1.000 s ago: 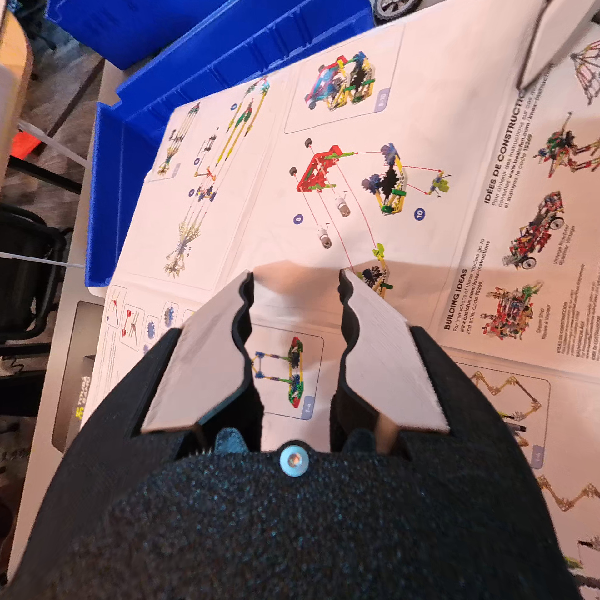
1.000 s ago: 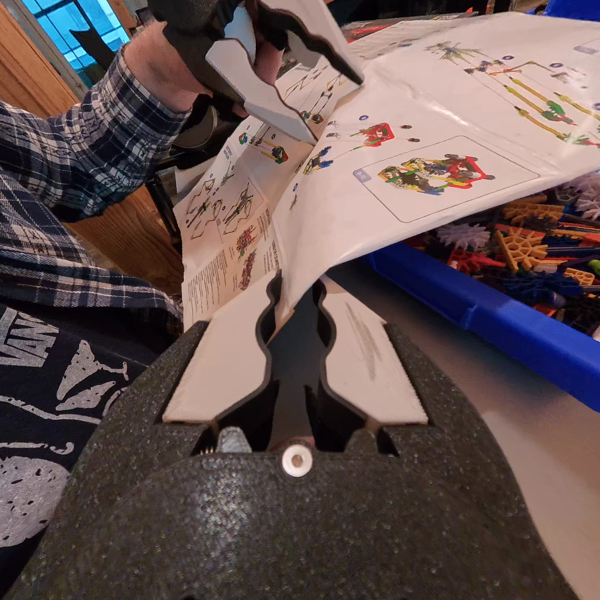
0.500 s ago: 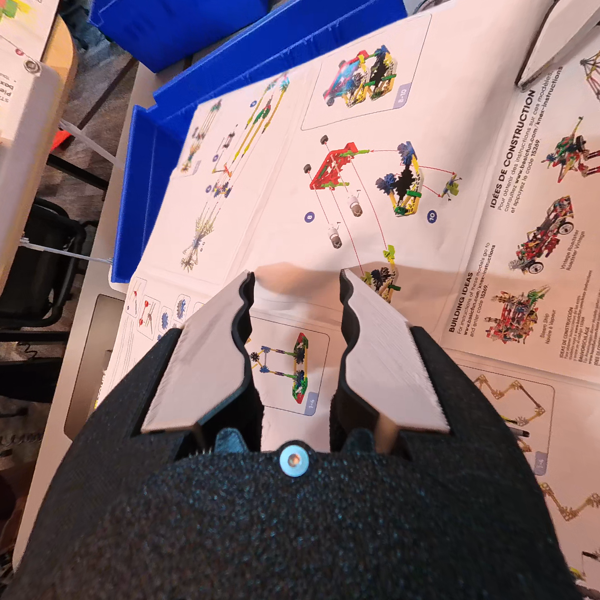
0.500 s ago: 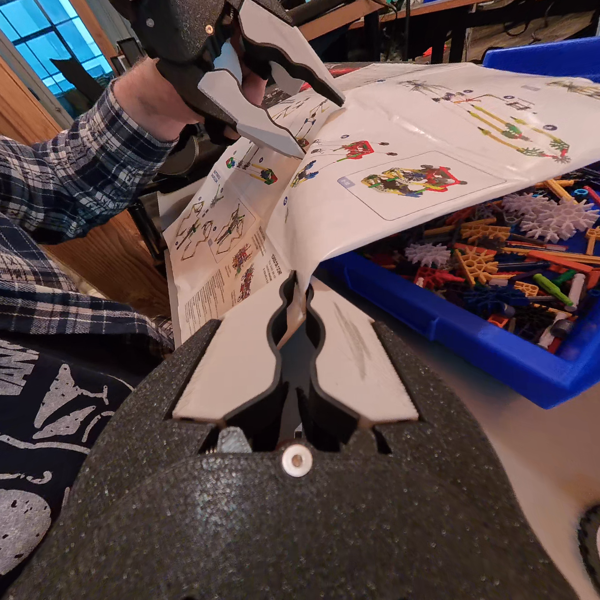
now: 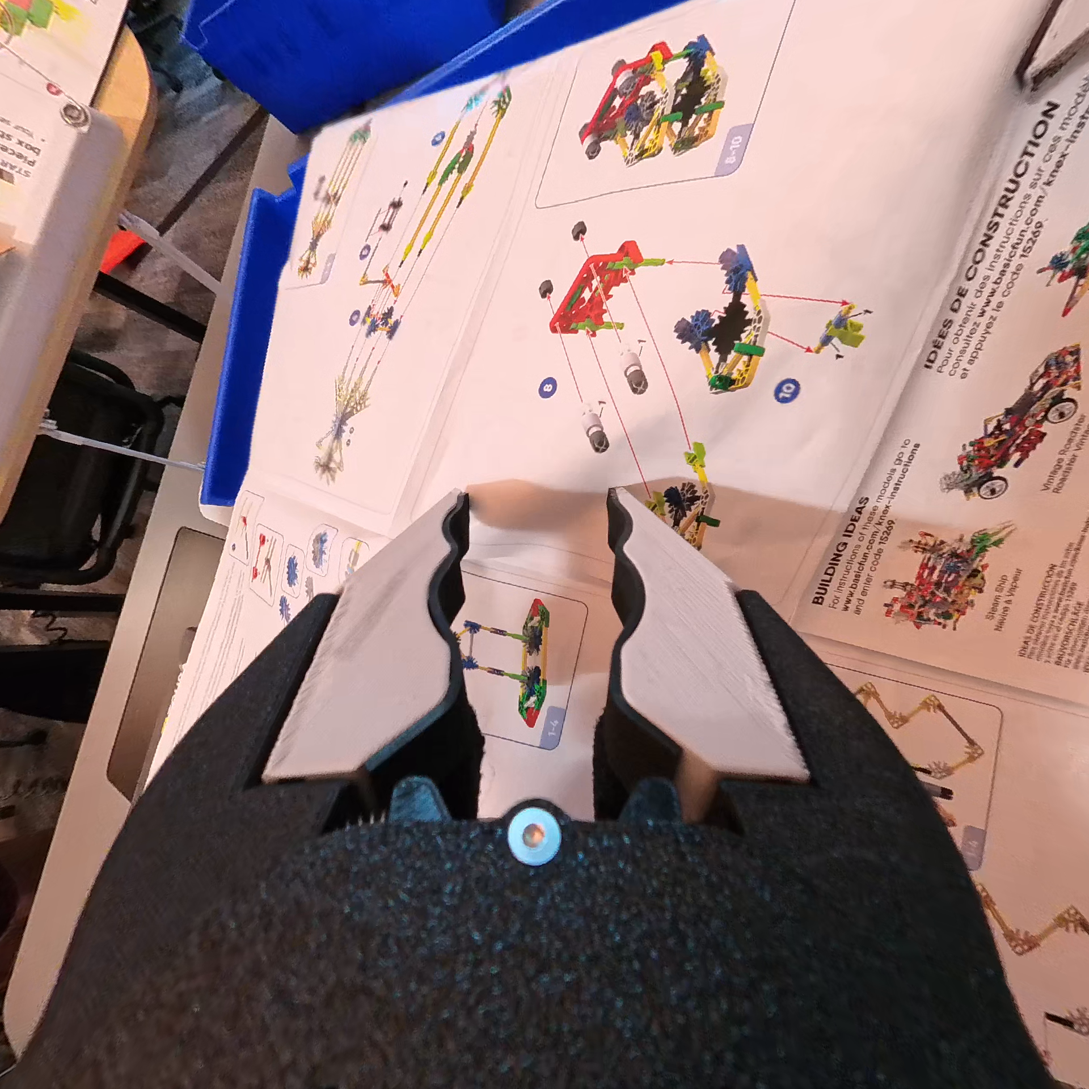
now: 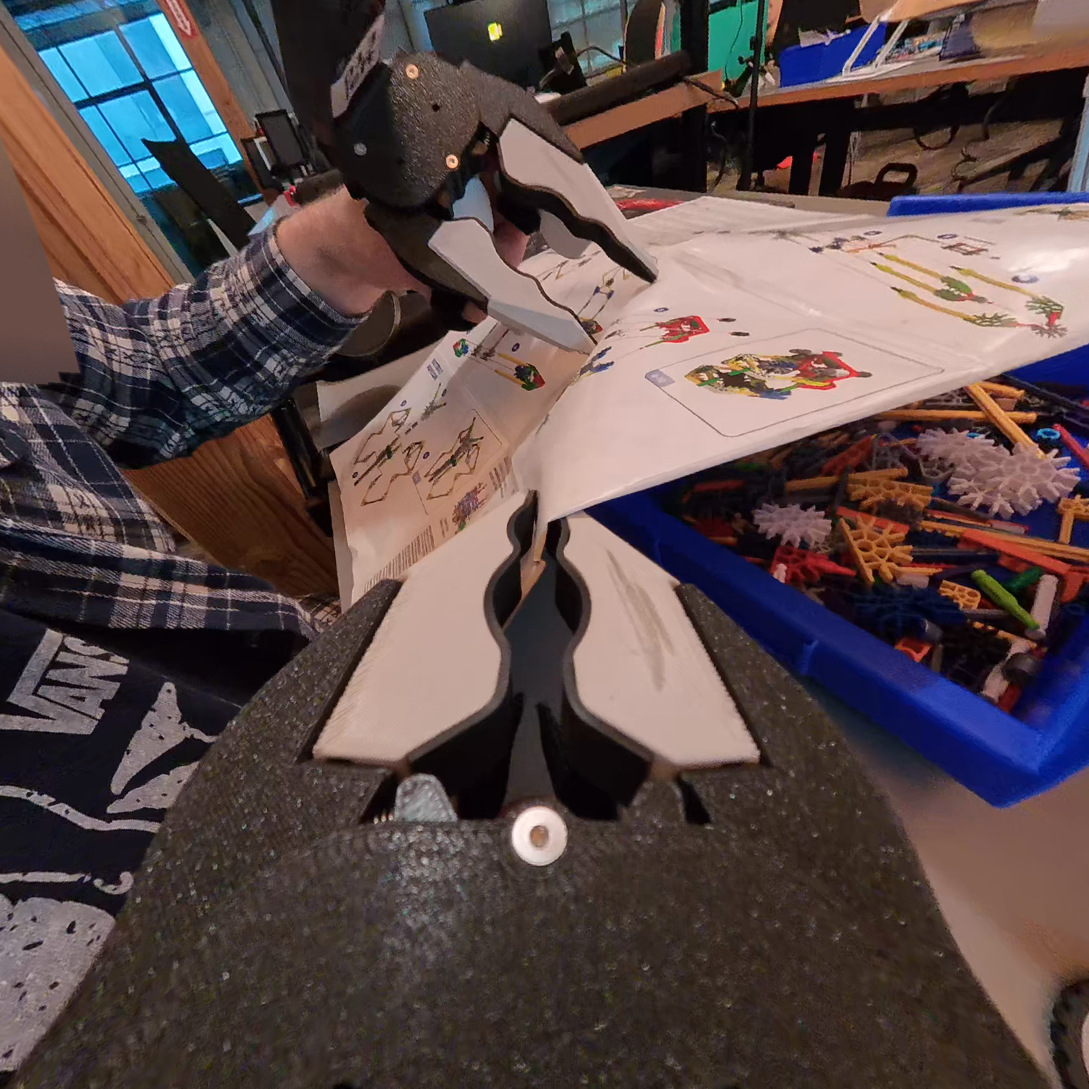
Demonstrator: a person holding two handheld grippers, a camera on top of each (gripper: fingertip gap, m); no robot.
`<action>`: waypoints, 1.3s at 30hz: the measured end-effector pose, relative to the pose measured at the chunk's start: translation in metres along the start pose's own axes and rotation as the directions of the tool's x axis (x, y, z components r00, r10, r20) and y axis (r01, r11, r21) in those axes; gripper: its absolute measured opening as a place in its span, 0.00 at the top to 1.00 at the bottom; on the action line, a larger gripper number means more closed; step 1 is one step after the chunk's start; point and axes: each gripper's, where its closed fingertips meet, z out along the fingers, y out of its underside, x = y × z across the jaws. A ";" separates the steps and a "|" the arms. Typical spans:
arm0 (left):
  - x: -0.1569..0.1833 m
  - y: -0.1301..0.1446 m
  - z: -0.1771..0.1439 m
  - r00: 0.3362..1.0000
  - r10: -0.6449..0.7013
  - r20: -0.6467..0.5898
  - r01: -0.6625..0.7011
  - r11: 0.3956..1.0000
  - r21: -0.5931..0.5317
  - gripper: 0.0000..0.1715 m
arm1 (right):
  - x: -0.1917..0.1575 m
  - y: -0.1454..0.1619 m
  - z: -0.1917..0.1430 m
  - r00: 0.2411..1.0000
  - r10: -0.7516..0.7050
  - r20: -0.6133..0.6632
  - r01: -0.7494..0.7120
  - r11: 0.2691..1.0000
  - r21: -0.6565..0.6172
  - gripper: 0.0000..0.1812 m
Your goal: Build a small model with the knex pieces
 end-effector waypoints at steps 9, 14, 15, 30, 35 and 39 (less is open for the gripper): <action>0.002 0.016 0.007 0.999 0.037 0.015 -0.036 0.997 -0.075 0.74 | -0.011 -0.021 0.002 0.999 -0.029 0.017 0.028 0.999 0.045 1.00; 0.004 0.016 0.007 1.000 0.018 -0.005 -0.018 0.998 -0.066 0.76 | -0.013 -0.027 0.004 0.998 -0.065 -0.003 0.065 0.997 0.036 1.00; 0.003 0.014 0.005 1.000 0.015 -0.003 -0.015 0.998 -0.059 0.76 | -0.013 -0.028 0.004 0.998 -0.061 0.000 0.061 0.997 0.041 1.00; -0.042 0.020 -0.056 0.988 -0.087 0.126 0.089 0.996 -0.011 0.76 | -0.016 -0.040 0.002 0.996 -0.090 -0.010 0.090 0.995 0.051 1.00; -0.038 0.030 -0.061 0.988 -0.081 0.133 0.087 0.995 -0.041 0.76 | -0.018 -0.041 0.003 0.995 -0.095 -0.008 0.096 0.994 0.050 1.00; -0.032 0.030 -0.056 0.990 -0.089 0.112 0.094 0.995 -0.036 0.76 | -0.018 -0.041 0.003 0.995 -0.097 -0.011 0.097 0.994 0.046 1.00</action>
